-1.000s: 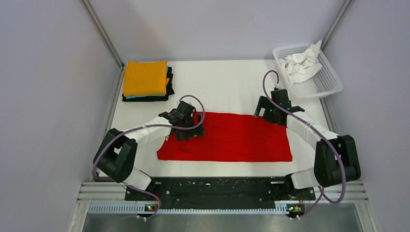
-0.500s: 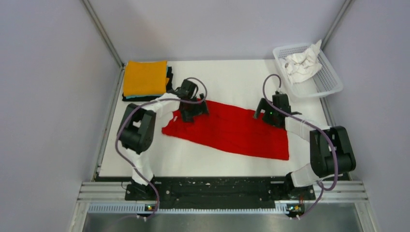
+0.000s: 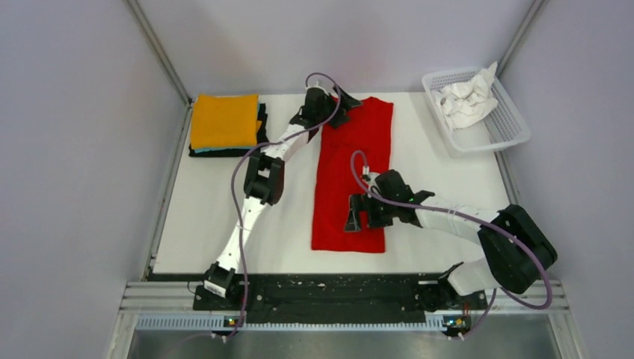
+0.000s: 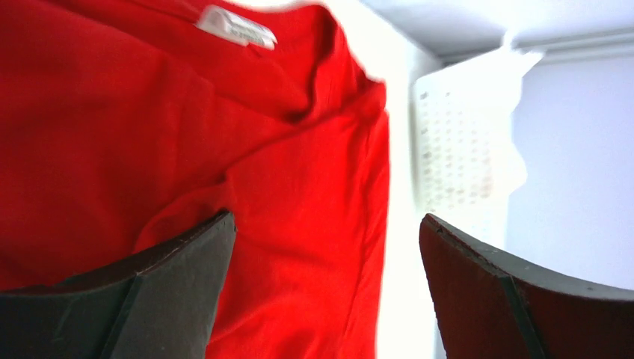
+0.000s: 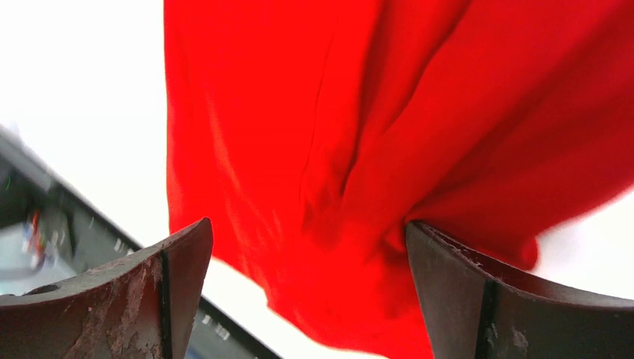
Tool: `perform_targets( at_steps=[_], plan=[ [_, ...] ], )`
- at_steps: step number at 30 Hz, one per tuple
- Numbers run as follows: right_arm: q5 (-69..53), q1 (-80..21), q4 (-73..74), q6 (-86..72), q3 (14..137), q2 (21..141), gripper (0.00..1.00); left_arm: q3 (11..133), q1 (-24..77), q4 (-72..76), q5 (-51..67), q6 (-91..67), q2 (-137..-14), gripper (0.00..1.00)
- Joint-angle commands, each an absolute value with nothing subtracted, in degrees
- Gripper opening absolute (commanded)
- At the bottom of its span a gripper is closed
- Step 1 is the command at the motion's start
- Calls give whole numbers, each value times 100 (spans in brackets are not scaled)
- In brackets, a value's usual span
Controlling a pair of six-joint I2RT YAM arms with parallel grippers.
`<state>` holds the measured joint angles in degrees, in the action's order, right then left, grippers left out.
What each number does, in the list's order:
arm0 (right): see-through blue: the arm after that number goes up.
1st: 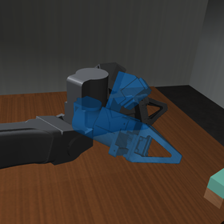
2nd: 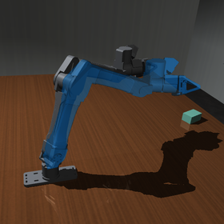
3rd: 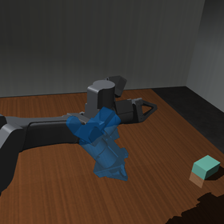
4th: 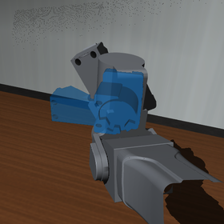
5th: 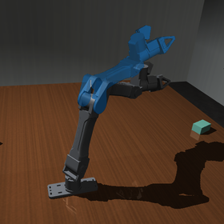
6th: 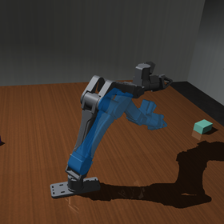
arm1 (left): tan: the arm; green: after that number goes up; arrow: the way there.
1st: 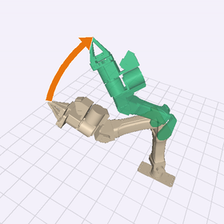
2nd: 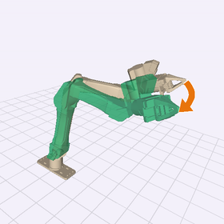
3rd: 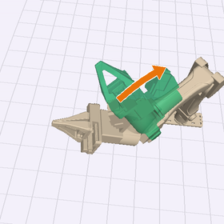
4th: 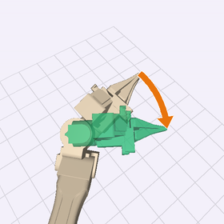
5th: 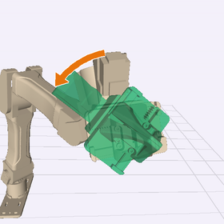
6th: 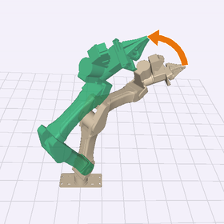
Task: Fold and stack the t-shirts
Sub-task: Rotate the tshirt 90 degrees, then grab the bottom of the folded rectangular tshirt with both arms
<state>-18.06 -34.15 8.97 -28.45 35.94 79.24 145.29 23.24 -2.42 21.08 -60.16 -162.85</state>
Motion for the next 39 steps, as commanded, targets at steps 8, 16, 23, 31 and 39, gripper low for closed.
perform_targets(
  at_steps=[8, 16, 23, 31, 39],
  plan=[
    [-2508, -3967, 2272, -2463, 3568, 7976, 99, 14412, 2078, 463, 1517, -7184, -16703, 99],
    [-1793, -3969, 2535, -2522, 3521, 6454, 99, 14434, 2028, 235, 1115, -6569, -16227, 99],
    [-895, -3955, 2451, -2260, 4136, 5913, 99, 14416, 2013, 311, 1496, -5859, -15468, 99],
    [-126, -3947, 2683, -2841, 4171, 5807, 99, 12500, 2026, -772, 1927, -4243, -12664, 99],
    [-281, -3928, 3389, -4067, 3723, 6065, 93, 7584, 2370, -1419, 1006, -3740, -9011, 99]
  ],
)
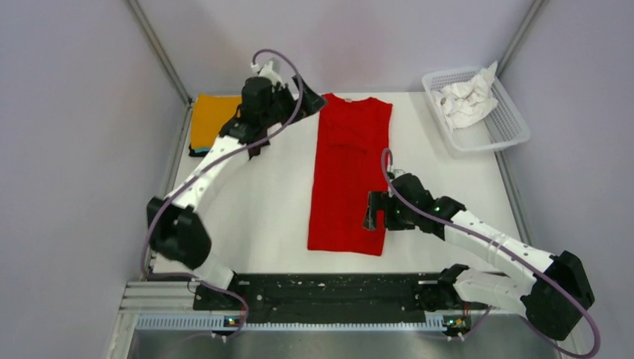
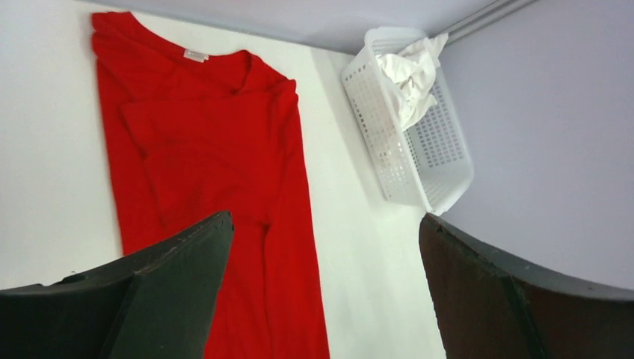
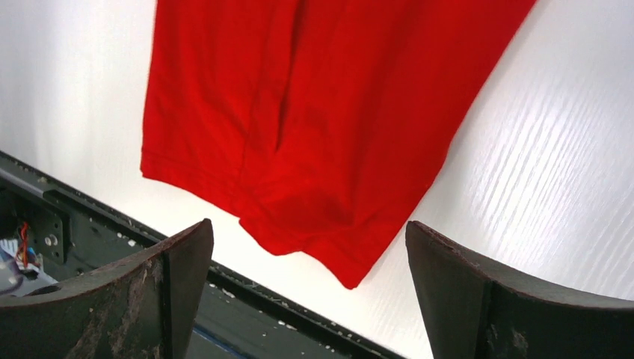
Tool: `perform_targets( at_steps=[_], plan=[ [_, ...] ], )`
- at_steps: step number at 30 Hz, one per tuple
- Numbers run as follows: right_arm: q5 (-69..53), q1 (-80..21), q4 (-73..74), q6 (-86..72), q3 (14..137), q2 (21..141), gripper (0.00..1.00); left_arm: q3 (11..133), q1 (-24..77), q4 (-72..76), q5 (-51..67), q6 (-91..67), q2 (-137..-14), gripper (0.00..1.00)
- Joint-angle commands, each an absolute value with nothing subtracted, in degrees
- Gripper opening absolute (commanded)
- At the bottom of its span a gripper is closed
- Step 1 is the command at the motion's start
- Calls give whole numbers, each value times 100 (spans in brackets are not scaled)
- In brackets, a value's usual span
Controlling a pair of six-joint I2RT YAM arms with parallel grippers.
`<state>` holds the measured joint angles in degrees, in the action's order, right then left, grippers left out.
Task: Fold and stack the t-shirts
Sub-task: Grab the bottom of the folded rectangular tshirt with both arms
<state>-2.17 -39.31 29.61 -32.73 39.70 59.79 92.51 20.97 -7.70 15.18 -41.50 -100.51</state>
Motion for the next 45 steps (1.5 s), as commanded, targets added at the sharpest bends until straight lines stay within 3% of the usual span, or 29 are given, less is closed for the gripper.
perform_targets(
  at_steps=[1, 7, 14, 25, 33, 39, 45],
  plan=[
    [-415, -3935, 3395, -4228, 3627, 6066, 91, 7118, 2487, -1489, 974, -3736, -8670, 99],
    [-730, -3960, 3065, -4720, 3164, 6018, 83, 4988, 2987, -2249, 1089, -4139, -7150, 99],
    [-671, -3955, 2688, -4922, 2886, 6402, 72, 3889, 3156, -2644, 1420, -4239, -6479, 97],
    [-770, -3964, 1866, -5453, 2253, 6323, 47, 3392, 3523, -1863, 2074, -4457, -7162, 75],
    [-677, -3975, 2103, -5624, 2084, 6298, 30, 3368, 3822, -1646, 2302, -4494, -7718, 60],
    [-564, -3974, 2424, -5643, 2072, 6155, 14, 3336, 3868, -1635, 2289, -4463, -7883, 41],
    [-664, -3978, 2607, -5600, 1990, 6020, 7, 3480, 3868, -1788, 2032, -4399, -8159, 22]
  ],
)
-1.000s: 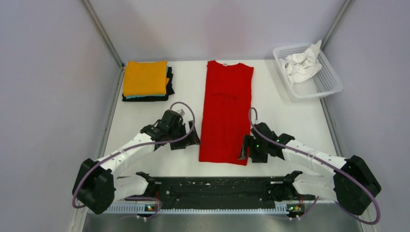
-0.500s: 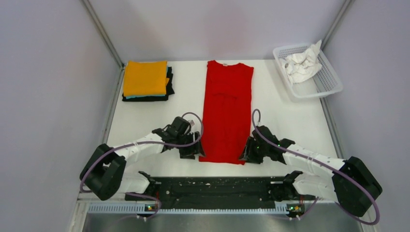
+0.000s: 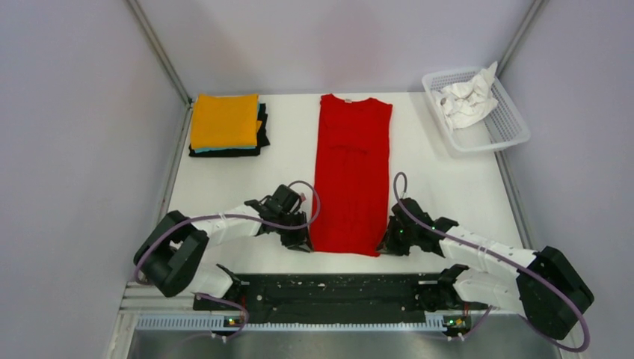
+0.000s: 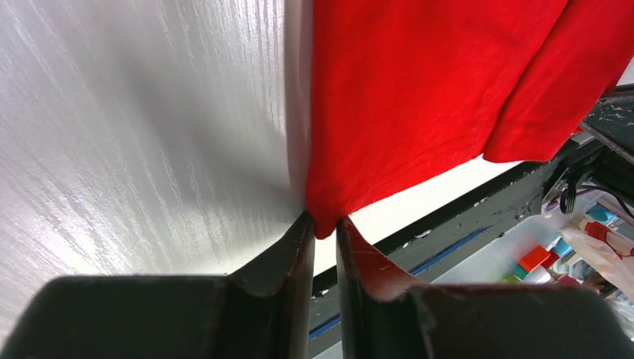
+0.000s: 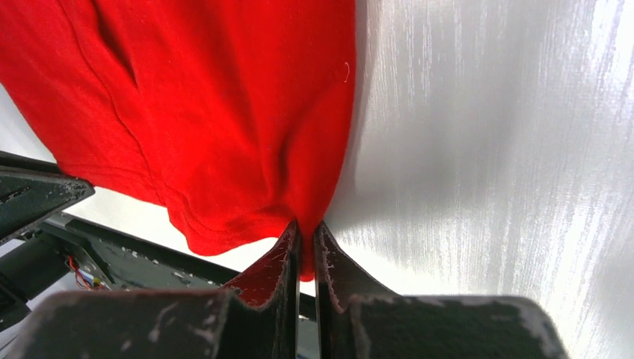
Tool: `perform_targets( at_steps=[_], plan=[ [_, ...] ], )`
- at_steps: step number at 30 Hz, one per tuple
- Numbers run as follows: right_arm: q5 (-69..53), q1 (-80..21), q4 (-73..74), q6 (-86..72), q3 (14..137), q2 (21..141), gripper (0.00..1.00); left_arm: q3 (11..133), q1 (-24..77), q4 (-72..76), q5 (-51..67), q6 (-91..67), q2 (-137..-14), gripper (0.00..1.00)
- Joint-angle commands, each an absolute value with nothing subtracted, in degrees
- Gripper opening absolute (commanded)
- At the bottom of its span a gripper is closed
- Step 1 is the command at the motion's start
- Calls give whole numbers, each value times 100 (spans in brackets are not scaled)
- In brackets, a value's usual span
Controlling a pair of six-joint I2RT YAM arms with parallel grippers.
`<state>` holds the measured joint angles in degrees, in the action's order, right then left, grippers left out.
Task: Fold and stack the t-shirts
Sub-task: Grab the bottom of the folded rectangular tshirt with both arms, then fold the folded rectangular tshirt in 1/3 of the way
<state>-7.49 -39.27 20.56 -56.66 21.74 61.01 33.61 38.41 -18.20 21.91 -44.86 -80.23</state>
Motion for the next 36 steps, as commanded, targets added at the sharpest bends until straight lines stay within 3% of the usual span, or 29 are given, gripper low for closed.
perform_targets(
  at_steps=[1, 3, 5, 17, 24, 32, 36],
  plan=[
    [-694, -3974, 2625, -5591, 1958, 5994, 7, 3476, 3867, -1788, 1978, -4419, -8163, 20],
    [-734, -3975, 2642, -5574, 1913, 5943, 6, 3456, 3867, -1791, 1925, -4439, -8174, 14],
    [-777, -3973, 2672, -5539, 1890, 5908, 4, 3439, 3867, -1816, 1881, -4469, -8161, 0],
    [-1227, -3975, 3155, -5304, 1833, 4959, 0, 2818, 3911, -1697, 2392, -4590, -7085, 0],
    [-1089, -3975, 3151, -5170, 2586, 5038, 0, 3357, 3911, -1485, 2445, -4530, -6645, 0],
    [-58, -3863, 3187, -4567, 3860, 5857, 0, 4799, 3764, -1422, 1821, -4095, -7658, 0],
    [-265, -3259, 2799, -4101, 4302, 6461, 0, 5527, 3467, -1224, 1817, -4034, -8429, 0]
  ],
)
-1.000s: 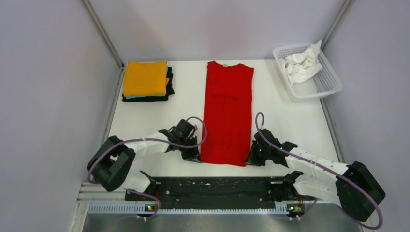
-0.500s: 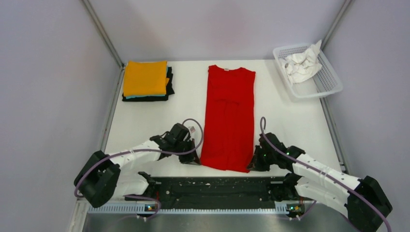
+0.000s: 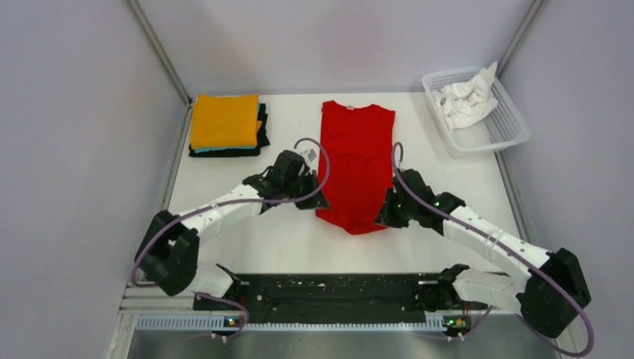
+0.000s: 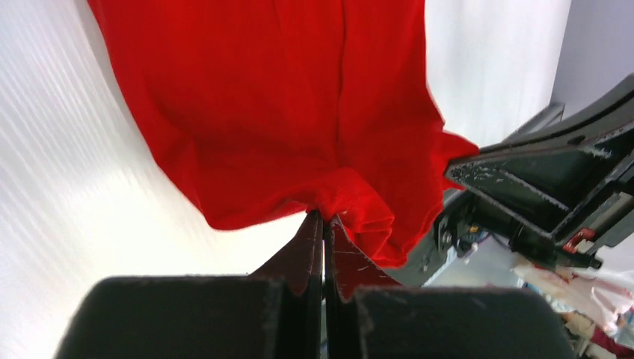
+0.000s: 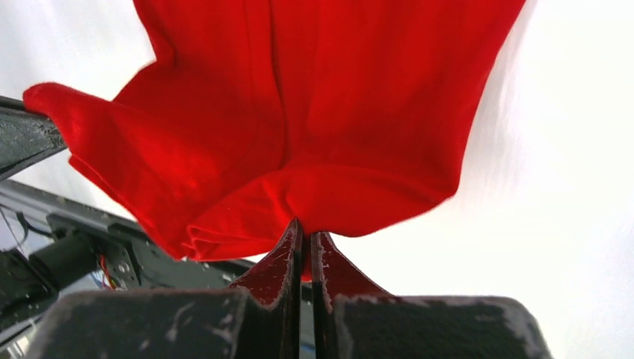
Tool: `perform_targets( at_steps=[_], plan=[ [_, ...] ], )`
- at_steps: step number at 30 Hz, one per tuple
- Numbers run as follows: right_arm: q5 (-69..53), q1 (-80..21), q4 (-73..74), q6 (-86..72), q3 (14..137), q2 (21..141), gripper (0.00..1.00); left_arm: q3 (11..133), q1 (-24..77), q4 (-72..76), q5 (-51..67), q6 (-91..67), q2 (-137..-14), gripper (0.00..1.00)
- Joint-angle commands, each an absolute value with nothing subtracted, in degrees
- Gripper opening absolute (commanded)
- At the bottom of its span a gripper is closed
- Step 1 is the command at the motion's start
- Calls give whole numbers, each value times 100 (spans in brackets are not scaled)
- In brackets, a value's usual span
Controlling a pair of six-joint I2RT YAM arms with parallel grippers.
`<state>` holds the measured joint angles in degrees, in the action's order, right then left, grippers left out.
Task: Fold and stack the t-shirts
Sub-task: Fold the folded rectangular tshirt in 1/3 of the way
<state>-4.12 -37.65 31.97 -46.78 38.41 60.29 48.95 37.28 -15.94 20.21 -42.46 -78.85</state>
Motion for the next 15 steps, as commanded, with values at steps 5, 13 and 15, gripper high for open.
perform_targets(
  at_steps=[5, 13, 15],
  plan=[
    [-503, -2663, 1896, -3614, 4707, 7259, 0, 6219, 2948, -939, 1946, -3917, -9244, 0],
    [-741, -1921, 1341, -3469, 5553, 8360, 0, 7799, 2508, -1318, 1960, -3691, -10465, 0],
    [-703, -1863, 1319, -3397, 5725, 8526, 0, 8074, 2477, -1423, 1867, -3486, -10658, 0]
  ],
)
